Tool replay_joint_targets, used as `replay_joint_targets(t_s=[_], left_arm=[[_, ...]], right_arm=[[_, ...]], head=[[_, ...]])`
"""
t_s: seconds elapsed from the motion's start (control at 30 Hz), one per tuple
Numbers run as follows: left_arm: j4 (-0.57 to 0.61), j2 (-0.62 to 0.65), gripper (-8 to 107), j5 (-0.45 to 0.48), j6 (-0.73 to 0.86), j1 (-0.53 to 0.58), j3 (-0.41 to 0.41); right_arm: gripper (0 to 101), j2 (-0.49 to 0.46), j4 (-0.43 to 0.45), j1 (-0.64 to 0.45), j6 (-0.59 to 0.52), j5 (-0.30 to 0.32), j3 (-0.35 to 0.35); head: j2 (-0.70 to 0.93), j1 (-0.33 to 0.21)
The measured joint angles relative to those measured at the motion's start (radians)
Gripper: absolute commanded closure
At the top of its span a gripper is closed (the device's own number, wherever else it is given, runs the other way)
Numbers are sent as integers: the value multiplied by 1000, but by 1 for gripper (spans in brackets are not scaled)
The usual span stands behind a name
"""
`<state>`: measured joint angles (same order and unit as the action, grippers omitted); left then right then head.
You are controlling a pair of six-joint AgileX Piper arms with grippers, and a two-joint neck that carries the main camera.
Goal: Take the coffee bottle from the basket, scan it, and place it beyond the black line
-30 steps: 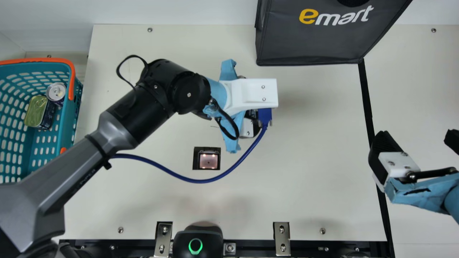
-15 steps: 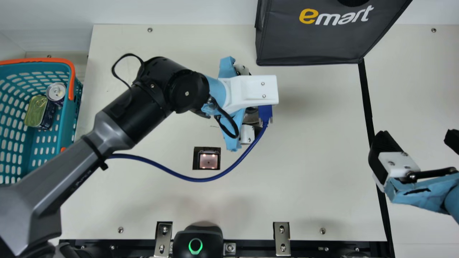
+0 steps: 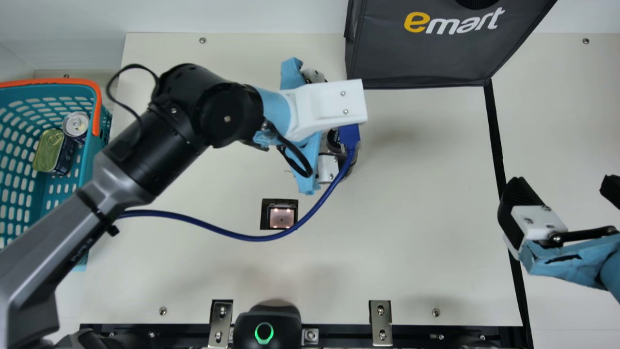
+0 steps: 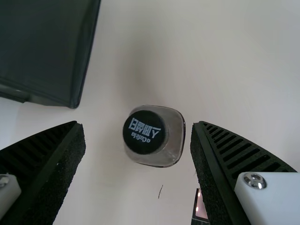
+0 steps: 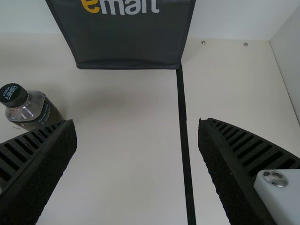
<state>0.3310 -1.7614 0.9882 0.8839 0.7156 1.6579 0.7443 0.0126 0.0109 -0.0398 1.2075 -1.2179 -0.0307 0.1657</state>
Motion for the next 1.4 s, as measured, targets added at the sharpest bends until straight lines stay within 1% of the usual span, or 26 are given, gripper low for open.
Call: replay_joint_targets(t_s=[0.3, 0.67, 0.93, 1.1, 1.4], left_arm=[[-66, 70, 9, 11, -94, -36, -5], [-173, 150, 9, 29, -286, -101, -28], [-261, 227, 9, 42, -426, -143, -78], [-301, 281, 9, 52, -500, -180, -123], [-318, 372, 9, 62, -581, -272, -200]], right_arm=[[10, 0, 0, 0, 0, 0, 0], [10, 0, 0, 0, 0, 0, 0], [10, 0, 0, 0, 0, 0, 0], [10, 0, 0, 0, 0, 0, 0], [10, 0, 0, 0, 0, 0, 0]], head=[[2, 0], [2, 0], [2, 0], [2, 0], [2, 0]])
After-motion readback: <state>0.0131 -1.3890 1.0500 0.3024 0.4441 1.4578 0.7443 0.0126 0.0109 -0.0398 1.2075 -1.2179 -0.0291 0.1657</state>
